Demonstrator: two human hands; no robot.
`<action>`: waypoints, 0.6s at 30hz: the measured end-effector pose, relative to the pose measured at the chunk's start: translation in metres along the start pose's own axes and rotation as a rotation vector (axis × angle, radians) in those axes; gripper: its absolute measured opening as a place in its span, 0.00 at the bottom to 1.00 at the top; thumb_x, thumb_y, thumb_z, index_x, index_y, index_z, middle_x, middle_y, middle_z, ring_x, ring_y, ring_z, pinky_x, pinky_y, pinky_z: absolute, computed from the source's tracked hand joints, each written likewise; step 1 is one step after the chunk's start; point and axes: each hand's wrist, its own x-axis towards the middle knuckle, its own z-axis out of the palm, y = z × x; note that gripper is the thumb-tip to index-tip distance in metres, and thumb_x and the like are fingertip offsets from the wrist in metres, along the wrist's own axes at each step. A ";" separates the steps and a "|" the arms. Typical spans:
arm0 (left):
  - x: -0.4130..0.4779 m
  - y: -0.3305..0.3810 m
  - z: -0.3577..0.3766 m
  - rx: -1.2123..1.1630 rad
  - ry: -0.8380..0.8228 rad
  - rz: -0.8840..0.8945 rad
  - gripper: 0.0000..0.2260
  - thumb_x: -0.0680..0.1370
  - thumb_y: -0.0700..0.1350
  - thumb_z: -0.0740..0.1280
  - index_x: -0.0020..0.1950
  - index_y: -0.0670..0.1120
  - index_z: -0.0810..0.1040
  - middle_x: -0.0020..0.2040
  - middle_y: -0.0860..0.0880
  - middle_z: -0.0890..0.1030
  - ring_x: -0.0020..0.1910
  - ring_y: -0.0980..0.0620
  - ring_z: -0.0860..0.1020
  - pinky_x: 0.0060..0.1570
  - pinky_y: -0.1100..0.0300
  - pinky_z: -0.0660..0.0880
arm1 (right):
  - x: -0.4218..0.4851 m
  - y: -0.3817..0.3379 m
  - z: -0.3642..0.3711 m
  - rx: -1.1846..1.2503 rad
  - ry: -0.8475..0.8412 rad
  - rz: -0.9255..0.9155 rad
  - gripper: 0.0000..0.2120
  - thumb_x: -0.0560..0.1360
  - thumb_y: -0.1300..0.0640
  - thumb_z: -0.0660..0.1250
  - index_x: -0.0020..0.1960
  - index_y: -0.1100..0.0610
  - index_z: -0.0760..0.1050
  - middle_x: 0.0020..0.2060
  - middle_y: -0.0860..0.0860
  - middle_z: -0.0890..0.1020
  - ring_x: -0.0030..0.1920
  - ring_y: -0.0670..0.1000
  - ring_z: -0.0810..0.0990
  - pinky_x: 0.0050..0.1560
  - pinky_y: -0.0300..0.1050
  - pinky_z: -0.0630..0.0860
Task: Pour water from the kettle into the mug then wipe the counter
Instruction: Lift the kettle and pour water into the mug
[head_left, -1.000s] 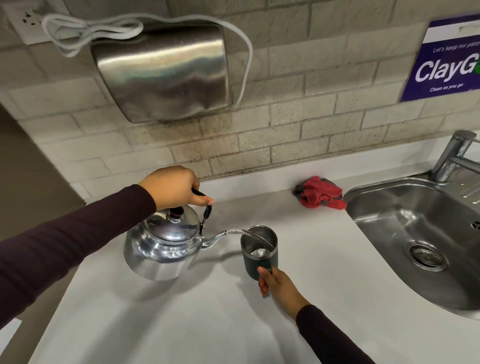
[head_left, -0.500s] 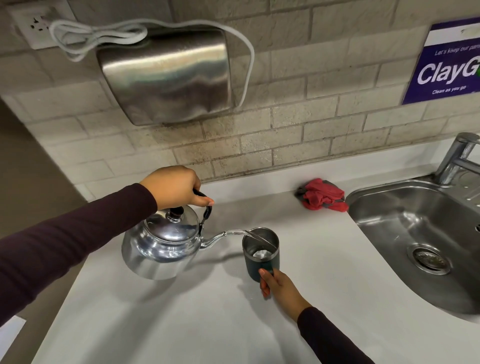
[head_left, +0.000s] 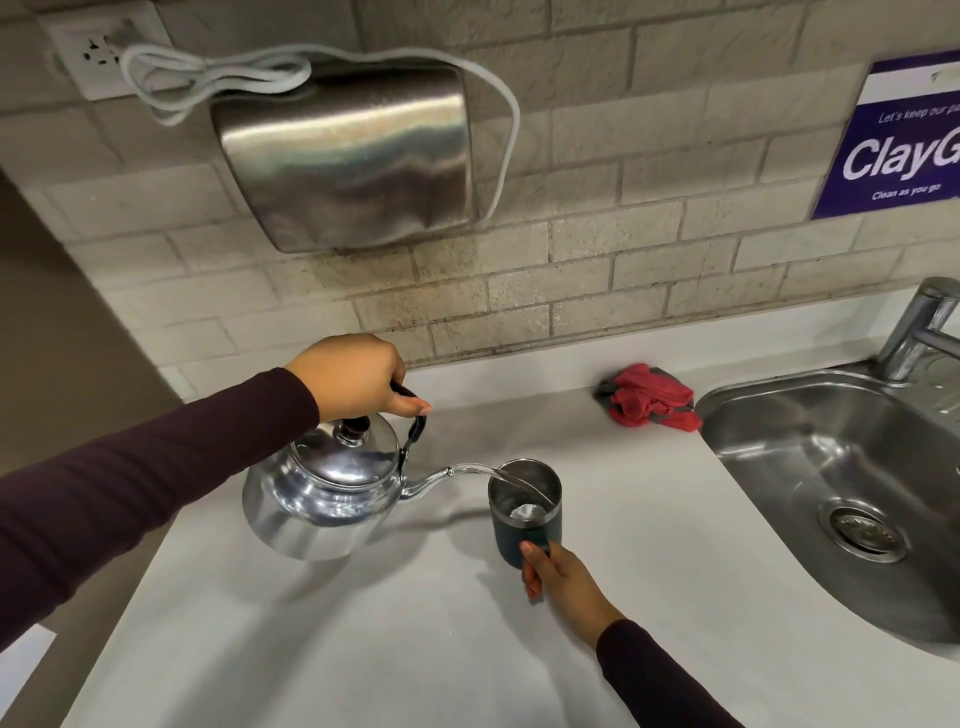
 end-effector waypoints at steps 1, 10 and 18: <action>0.000 0.000 0.000 0.001 -0.001 -0.001 0.26 0.67 0.69 0.64 0.25 0.48 0.66 0.21 0.51 0.65 0.22 0.52 0.62 0.24 0.61 0.56 | 0.000 0.000 0.000 0.003 0.001 0.001 0.17 0.79 0.49 0.59 0.34 0.57 0.68 0.28 0.49 0.73 0.31 0.47 0.72 0.36 0.37 0.72; 0.000 0.001 0.000 0.007 -0.012 0.001 0.26 0.67 0.70 0.64 0.25 0.48 0.66 0.21 0.52 0.65 0.22 0.52 0.63 0.24 0.61 0.57 | -0.001 -0.001 0.001 0.002 0.004 0.004 0.18 0.79 0.50 0.59 0.33 0.56 0.68 0.28 0.49 0.73 0.30 0.48 0.72 0.38 0.40 0.72; -0.004 -0.001 0.002 -0.018 0.002 -0.004 0.26 0.66 0.70 0.64 0.26 0.48 0.67 0.21 0.52 0.65 0.22 0.53 0.63 0.23 0.61 0.57 | -0.004 -0.008 0.001 0.038 0.002 0.013 0.17 0.80 0.52 0.59 0.35 0.58 0.67 0.29 0.51 0.72 0.31 0.49 0.71 0.38 0.42 0.71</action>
